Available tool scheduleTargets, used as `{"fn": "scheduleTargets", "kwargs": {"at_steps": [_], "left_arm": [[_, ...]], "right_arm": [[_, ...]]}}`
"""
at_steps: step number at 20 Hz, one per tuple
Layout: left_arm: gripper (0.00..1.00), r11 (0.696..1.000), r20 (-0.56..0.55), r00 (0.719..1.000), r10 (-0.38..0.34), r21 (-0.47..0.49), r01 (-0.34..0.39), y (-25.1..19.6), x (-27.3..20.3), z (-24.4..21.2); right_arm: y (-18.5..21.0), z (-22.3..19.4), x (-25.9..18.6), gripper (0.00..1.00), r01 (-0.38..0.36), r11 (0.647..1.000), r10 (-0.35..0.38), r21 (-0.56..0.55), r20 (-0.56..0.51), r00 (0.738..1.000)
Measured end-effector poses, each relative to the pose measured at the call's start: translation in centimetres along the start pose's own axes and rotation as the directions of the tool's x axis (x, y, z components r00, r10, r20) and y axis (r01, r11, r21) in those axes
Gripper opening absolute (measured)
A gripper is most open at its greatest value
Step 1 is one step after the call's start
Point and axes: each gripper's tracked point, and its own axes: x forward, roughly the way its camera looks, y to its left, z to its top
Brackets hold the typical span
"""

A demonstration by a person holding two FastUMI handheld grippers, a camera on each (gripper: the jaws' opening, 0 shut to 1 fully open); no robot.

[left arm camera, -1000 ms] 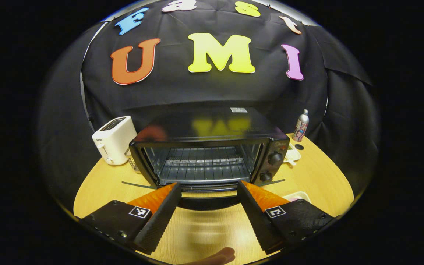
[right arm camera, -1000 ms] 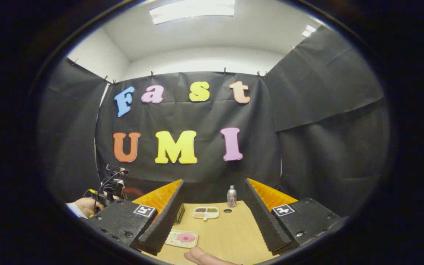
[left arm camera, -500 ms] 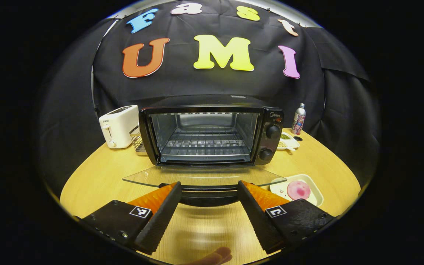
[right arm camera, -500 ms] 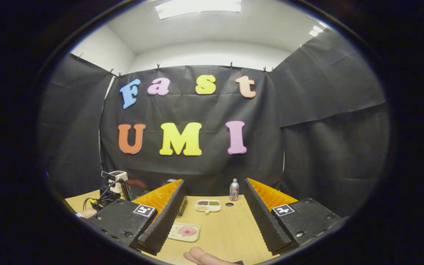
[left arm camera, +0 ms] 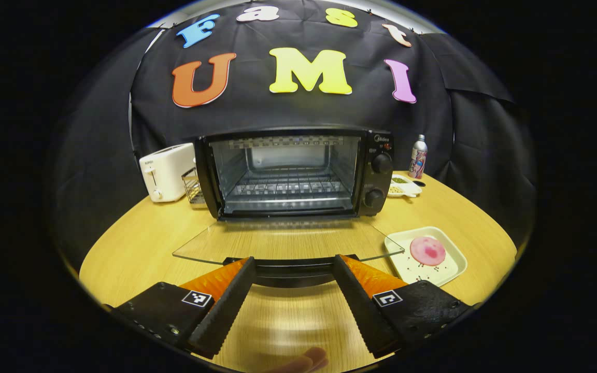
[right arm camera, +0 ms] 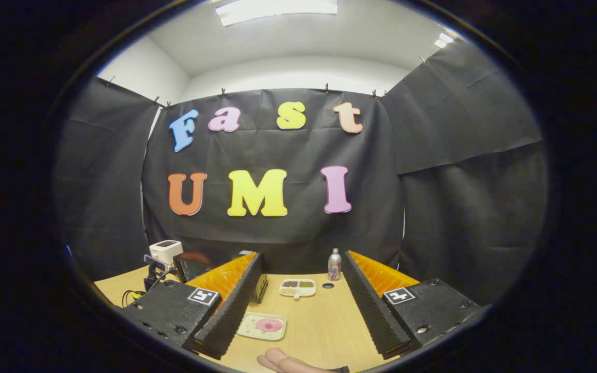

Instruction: Open the electric oven with the left hand, put the food in, and close the electric oven.

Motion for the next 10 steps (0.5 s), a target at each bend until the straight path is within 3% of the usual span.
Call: {"fn": "scheduleTargets", "kwargs": {"at_steps": [4, 10], "left_arm": [[0.97, 0.999, -0.057, 0.998, -0.004, -0.034, 0.002, 0.2, 0.8, -2.4], [0.97, 0.999, -0.009, 1.000, 0.003, -0.047, -0.004, 0.7, -0.1, -0.9]], "right_arm": [[0.1, -0.8, 0.6, 0.98, 0.000, 1.000, 0.000, -0.001, -0.029, 1.000], [0.0, -1.4, 1.9, 0.98, 0.012, 1.000, -0.012, -0.010, -0.060, 0.998]]}}
